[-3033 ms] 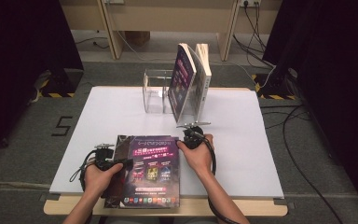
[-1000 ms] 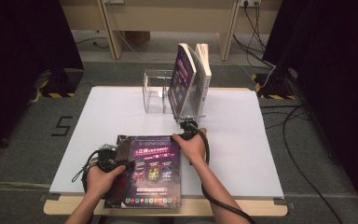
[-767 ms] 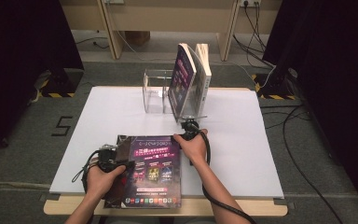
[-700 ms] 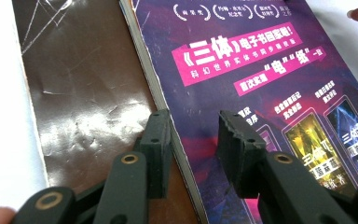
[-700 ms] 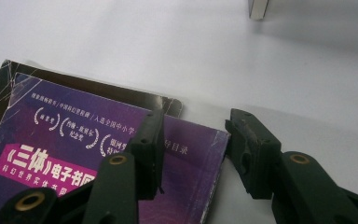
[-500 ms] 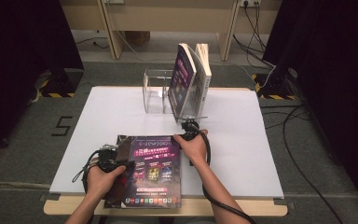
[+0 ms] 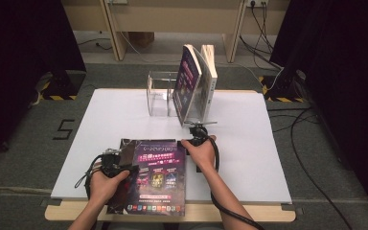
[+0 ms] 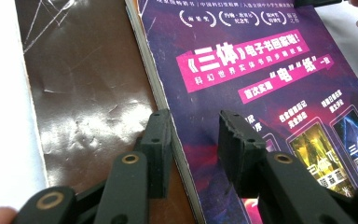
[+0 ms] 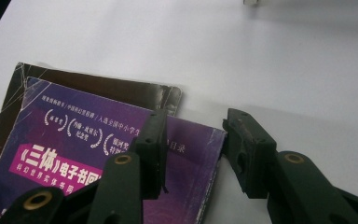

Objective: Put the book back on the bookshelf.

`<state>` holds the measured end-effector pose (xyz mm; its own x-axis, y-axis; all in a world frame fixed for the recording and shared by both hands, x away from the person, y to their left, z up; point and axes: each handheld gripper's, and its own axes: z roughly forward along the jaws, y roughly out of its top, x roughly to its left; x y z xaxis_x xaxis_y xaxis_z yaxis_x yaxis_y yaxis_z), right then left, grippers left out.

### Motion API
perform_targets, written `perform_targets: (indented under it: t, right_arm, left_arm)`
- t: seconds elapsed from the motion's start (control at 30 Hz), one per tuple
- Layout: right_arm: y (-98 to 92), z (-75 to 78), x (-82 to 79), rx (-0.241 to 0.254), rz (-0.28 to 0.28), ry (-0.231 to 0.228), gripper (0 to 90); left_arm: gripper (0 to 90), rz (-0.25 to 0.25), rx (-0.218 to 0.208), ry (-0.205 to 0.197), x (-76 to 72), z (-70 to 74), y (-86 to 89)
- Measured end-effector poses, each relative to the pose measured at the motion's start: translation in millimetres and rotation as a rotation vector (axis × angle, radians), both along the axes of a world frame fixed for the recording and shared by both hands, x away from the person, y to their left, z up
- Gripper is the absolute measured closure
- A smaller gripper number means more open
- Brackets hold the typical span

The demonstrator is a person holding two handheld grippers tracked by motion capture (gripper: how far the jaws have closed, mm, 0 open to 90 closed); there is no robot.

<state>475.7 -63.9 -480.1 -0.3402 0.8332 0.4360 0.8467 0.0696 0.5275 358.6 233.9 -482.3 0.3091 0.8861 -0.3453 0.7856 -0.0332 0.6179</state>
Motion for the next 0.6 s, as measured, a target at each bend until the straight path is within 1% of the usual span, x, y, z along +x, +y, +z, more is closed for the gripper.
perform_targets:
  t: [0.17,0.23,0.3,0.37,0.4,0.5,0.53,0.6]
  right_arm:
    - [-2.3,1.0,-1.4,0.008,0.005,0.030,57.8]
    - [-2.4,0.9,-2.1,0.012,-0.001,0.033,57.9]
    - [-1.4,1.0,-2.6,0.005,-0.005,0.033,58.6]
    - [0.1,0.4,-4.2,-0.005,-0.004,0.017,59.0]
    - [0.5,0.8,-5.0,-0.007,-0.009,0.020,59.0]
    - [-0.3,0.3,-6.3,0.013,-0.023,0.026,59.0]
    - [-0.3,1.0,-6.9,0.017,-0.027,0.038,59.0]
    - [-0.3,1.9,-7.7,0.009,-0.023,0.042,59.0]
  left_arm:
    - [64.4,0.004,-0.008,0.002,-0.1,-0.2,0.5]
    - [64.4,0.003,-0.001,0.003,-0.1,0.1,-0.1]
    - [64.5,0.001,0.003,0.002,0.0,0.3,-0.5]
    - [64.7,0.004,0.009,-0.003,-0.2,0.2,-1.4]
    - [64.7,0.005,0.010,-0.003,-0.3,0.2,-1.6]
    - [64.7,0.006,0.015,-0.006,-0.8,0.3,-2.2]
    - [64.7,0.005,0.016,-0.005,-0.8,0.4,-2.2]
    - [64.6,0.007,0.020,-0.003,-0.8,0.6,-2.5]
